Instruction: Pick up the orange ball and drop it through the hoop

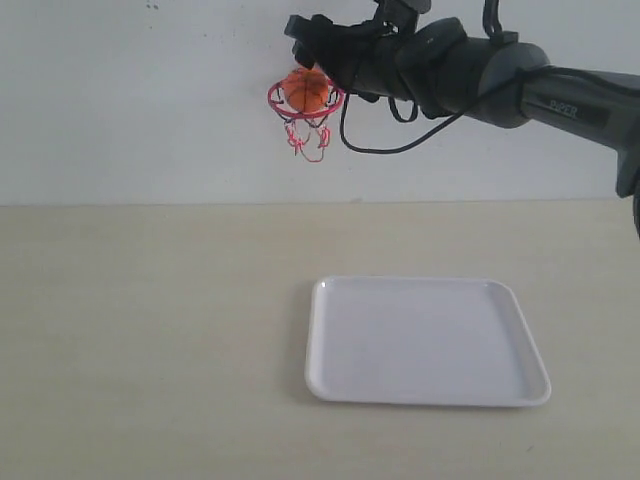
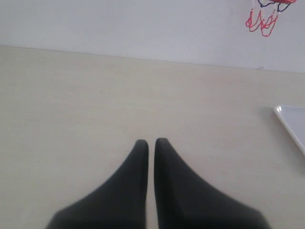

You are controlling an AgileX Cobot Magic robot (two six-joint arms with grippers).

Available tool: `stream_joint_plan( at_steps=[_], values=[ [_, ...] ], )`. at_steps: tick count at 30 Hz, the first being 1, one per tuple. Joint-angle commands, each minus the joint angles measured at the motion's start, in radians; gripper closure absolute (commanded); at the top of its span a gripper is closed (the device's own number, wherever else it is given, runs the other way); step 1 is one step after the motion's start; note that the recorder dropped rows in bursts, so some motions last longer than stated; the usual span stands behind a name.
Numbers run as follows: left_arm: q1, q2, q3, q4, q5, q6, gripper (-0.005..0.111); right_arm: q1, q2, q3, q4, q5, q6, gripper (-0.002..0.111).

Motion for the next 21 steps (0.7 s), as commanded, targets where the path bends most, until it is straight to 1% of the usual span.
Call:
stream_joint_plan(
  at_steps=[1,9,13,15,17,21],
  values=[
    [0.002,-0.002,0.004,0.001,-0.007,0.005,0.103,-0.002,-0.006,-0.008,-0.010,-0.002,-0.018,0.038],
    [0.002,-0.002,0.004,0.001,-0.007,0.005,0.103,-0.004,-0.022,-0.008,-0.012,0.020,-0.075,0.038],
    [0.002,-0.002,0.004,0.001,-0.007,0.005,0.103,-0.038,-0.054,-0.008,-0.041,0.136,-0.101,0.038],
    [0.002,-0.002,0.004,0.001,-0.007,0.005,0.103,-0.065,-0.065,-0.008,-0.089,0.236,-0.101,0.039],
    [0.002,-0.002,0.004,0.001,-0.007,0.005,0.103,-0.094,-0.069,-0.008,-0.147,0.361,-0.084,0.047],
    [0.002,-0.002,0.004,0.001,-0.007,0.005,0.103,-0.164,-0.069,-0.008,-0.222,0.657,-0.075,0.070]
  ],
)
